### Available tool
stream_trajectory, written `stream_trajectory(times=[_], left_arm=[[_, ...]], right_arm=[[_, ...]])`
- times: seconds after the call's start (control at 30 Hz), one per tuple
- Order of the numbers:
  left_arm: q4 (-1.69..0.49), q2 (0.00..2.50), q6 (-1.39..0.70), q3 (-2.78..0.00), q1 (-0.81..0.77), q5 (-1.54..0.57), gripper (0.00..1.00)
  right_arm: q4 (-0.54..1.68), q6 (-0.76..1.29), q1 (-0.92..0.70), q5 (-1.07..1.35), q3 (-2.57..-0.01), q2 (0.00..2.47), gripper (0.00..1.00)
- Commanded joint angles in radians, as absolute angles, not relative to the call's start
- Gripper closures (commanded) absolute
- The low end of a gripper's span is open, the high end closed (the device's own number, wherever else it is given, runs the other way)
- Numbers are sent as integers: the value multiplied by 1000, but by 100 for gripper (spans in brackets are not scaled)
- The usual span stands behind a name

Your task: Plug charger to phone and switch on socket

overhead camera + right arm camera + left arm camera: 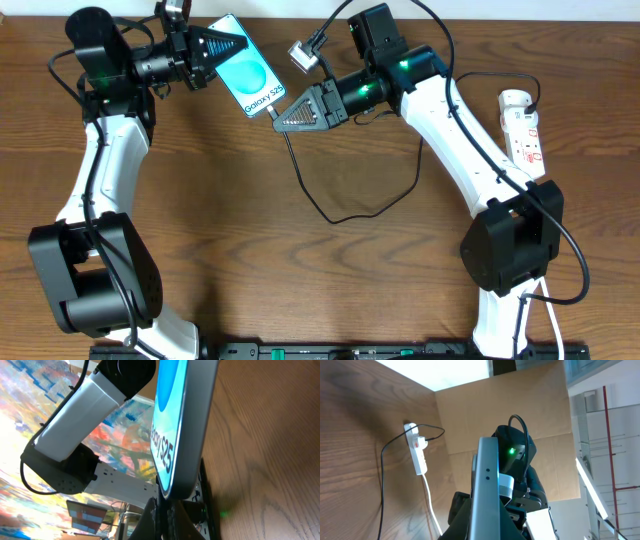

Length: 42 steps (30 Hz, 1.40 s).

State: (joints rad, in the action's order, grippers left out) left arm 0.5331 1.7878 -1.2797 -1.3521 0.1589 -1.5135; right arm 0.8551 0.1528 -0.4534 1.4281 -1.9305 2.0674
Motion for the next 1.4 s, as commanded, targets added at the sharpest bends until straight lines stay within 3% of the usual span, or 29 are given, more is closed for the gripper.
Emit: stream_trajectory(times=[0.0, 1.37], left_arm=[[545, 1777, -1277, -1362, 157, -1571, 93], [604, 1777, -1277, -1362, 118, -1571, 93]], right_arm=[[848, 165, -443, 1451, -1933, 2064, 99], [766, 258, -430, 1412, -1933, 2064, 99]])
